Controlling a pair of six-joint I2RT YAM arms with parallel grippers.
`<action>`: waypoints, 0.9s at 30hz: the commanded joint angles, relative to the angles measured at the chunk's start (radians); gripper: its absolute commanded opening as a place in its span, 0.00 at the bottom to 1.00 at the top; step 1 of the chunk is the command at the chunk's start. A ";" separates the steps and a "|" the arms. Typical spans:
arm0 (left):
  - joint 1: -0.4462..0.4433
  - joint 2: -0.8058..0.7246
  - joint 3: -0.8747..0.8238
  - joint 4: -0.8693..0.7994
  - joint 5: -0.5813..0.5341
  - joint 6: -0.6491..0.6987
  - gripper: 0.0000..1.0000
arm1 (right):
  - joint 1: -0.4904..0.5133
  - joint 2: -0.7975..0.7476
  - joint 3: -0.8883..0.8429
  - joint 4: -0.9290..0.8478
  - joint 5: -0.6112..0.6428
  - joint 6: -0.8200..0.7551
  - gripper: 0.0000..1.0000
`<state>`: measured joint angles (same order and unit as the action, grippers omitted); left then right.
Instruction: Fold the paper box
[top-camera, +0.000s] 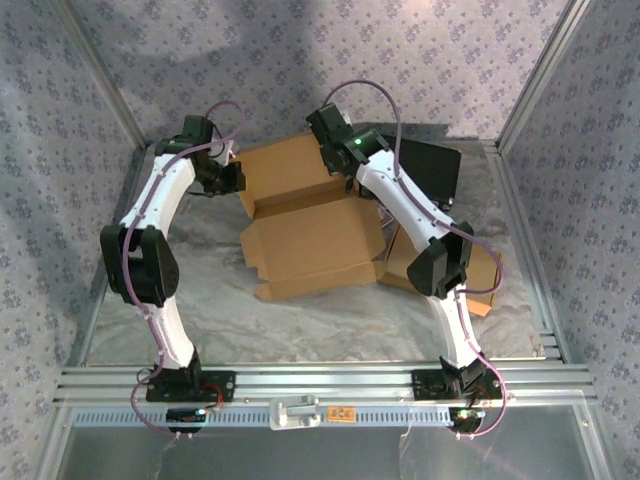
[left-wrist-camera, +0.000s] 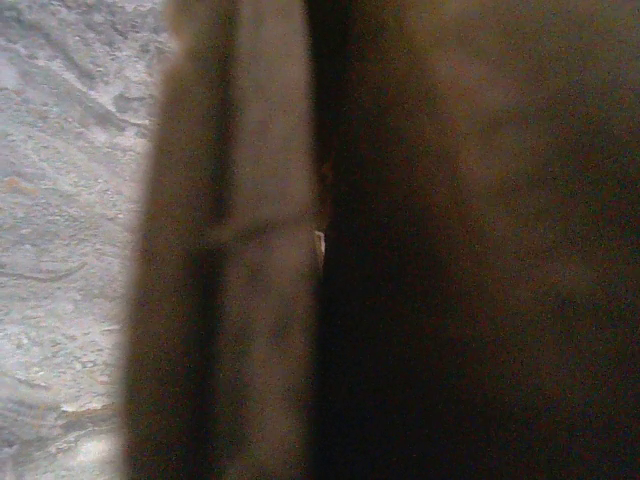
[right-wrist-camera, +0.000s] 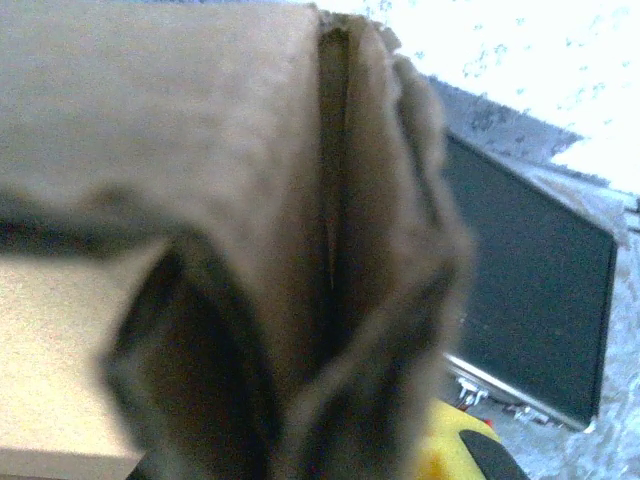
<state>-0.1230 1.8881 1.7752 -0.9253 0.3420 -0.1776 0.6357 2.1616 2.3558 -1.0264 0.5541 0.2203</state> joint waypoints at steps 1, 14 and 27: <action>-0.003 -0.011 -0.020 0.000 -0.049 -0.030 0.00 | 0.014 -0.006 -0.083 -0.001 -0.042 0.132 0.00; 0.023 -0.004 -0.234 0.168 -0.151 -0.110 0.10 | 0.041 0.078 -0.138 -0.036 -0.142 0.285 0.00; 0.021 0.049 -0.266 0.254 -0.178 -0.168 0.15 | 0.037 0.122 -0.115 -0.023 -0.178 0.275 0.00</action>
<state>-0.1028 1.9194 1.5043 -0.6868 0.1860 -0.3279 0.6720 2.2555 2.2185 -1.0317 0.3954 0.4652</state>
